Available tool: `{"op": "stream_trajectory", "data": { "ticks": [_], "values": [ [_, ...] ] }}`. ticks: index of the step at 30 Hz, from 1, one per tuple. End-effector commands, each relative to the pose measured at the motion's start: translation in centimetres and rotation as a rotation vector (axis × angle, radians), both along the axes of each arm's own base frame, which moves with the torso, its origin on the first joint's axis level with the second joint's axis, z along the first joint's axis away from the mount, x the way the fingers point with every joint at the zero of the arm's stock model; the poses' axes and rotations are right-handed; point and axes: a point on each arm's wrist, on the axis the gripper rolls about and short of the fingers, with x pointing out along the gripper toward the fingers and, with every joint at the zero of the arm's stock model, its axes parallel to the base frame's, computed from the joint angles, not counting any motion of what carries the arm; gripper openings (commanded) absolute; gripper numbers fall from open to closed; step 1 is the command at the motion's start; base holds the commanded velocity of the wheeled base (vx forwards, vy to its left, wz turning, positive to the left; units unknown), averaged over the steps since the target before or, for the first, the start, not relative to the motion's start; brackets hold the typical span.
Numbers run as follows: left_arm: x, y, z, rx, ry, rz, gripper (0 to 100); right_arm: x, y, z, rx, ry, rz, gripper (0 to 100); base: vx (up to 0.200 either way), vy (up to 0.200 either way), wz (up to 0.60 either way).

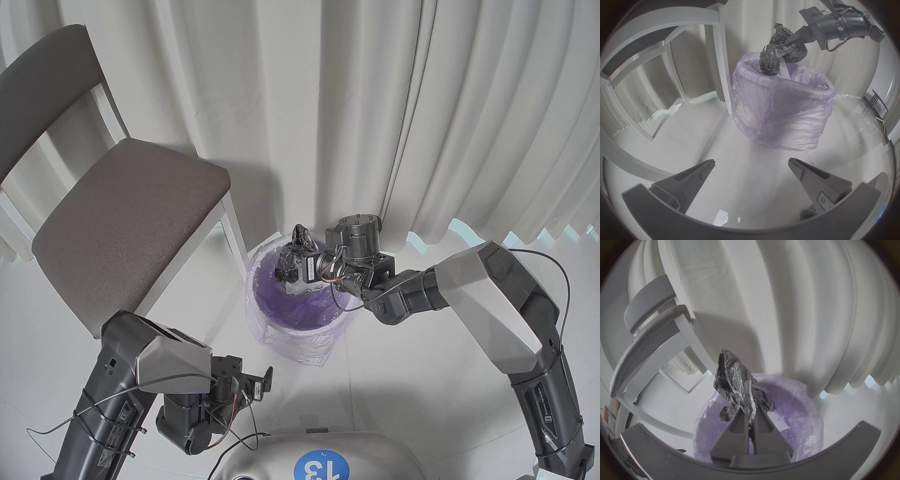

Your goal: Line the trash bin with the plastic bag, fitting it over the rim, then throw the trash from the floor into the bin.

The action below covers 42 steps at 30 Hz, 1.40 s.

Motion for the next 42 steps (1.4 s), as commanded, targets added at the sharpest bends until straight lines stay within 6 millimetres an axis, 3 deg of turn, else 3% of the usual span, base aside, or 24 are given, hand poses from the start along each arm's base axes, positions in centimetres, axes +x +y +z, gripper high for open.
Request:
{"op": "stream_trajectory", "data": {
  "ticks": [1,5,19,25,29,30,36,42],
  "values": [
    [0.1,0.0,0.1,-0.009,-0.014,0.001,100,0.5,-0.3,0.0,0.009,-0.006,-0.01,0,0.0,0.0,0.0],
    [0.1,0.0,0.2,-0.011,-0.015,0.001,100,-0.1,-0.3,-0.5,-0.006,0.023,-0.009,0,0.0,0.0,0.0],
    [0.1,0.0,0.1,-0.01,-0.014,0.001,100,-6.4,-0.3,-2.1,-0.101,0.15,0.035,0,0.0,0.0,0.0],
    [0.1,0.0,0.1,-0.01,-0.014,0.001,100,-7.9,-0.3,-2.7,-0.128,0.178,0.058,0,0.0,0.0,0.0],
    [0.1,0.0,0.2,-0.011,-0.015,0.001,100,-7.2,-0.1,-2.0,-0.111,0.151,0.055,0,0.0,0.0,0.0],
    [0.1,0.0,0.1,-0.011,-0.015,0.001,100,-6.1,0.3,-2.1,-0.097,0.132,0.047,0,0.0,0.0,0.0],
    [0.1,0.0,0.1,-0.012,-0.015,0.001,100,-2.7,0.9,-4.0,-0.068,0.096,0.024,0,0.0,0.0,0.0],
    [0.3,0.1,0.2,-0.015,-0.018,0.005,100,-0.8,1.3,-5.2,-0.041,0.064,0.012,0,0.0,0.0,0.0]
  ]
}}
